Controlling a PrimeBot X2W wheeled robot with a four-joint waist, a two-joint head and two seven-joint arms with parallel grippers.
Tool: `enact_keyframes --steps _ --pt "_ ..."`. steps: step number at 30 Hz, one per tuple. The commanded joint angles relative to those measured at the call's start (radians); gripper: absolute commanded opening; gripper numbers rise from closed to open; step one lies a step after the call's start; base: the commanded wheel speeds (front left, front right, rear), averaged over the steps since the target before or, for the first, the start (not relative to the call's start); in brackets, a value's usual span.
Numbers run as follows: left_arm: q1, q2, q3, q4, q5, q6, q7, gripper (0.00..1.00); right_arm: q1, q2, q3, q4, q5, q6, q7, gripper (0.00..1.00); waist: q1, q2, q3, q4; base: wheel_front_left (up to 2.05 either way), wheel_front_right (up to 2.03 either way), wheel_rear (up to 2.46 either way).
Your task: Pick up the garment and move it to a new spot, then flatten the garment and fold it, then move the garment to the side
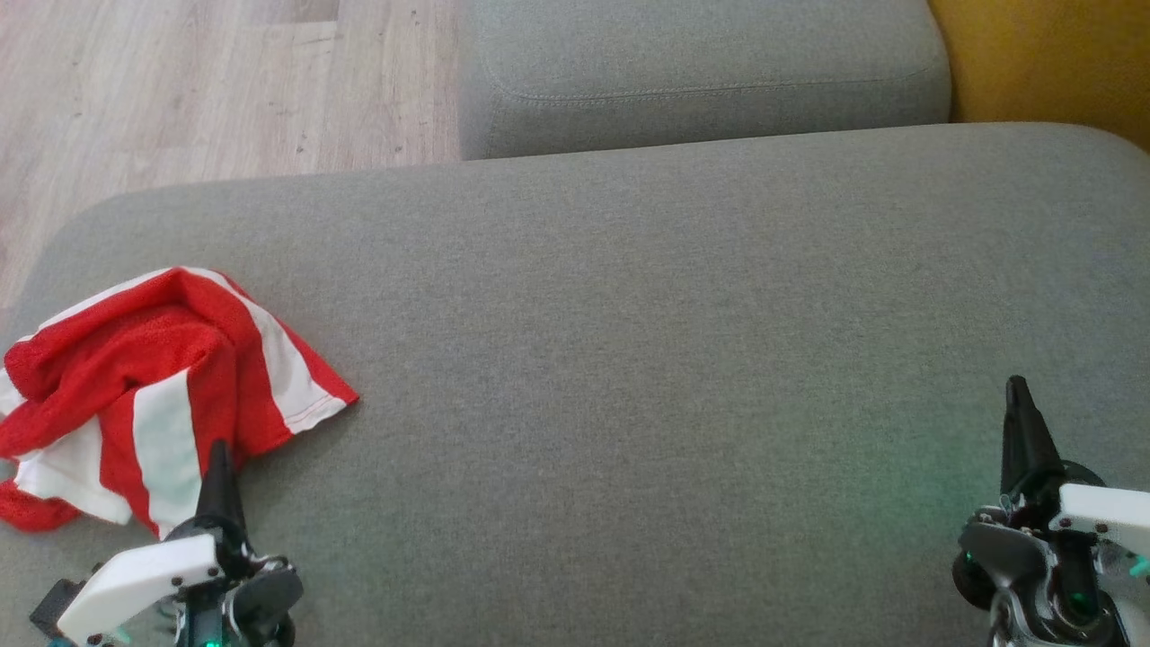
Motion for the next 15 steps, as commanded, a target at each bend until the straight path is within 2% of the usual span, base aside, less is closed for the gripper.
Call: enact_keyframes --steps 1,15 --pt "-0.051 0.007 0.034 -0.028 0.009 -0.007 0.003 0.00 -0.050 -0.006 0.024 -0.032 -0.003 -0.001 0.006 0.00 0.0000 0.0000 0.000 0.000 0.00 0.00 0.00" --pt "-0.051 0.007 0.034 -0.028 0.009 -0.007 0.003 0.00 -0.050 -0.006 0.024 -0.032 -0.003 -0.001 0.006 0.00 0.0000 0.0000 0.000 0.000 0.00 0.00 0.00"
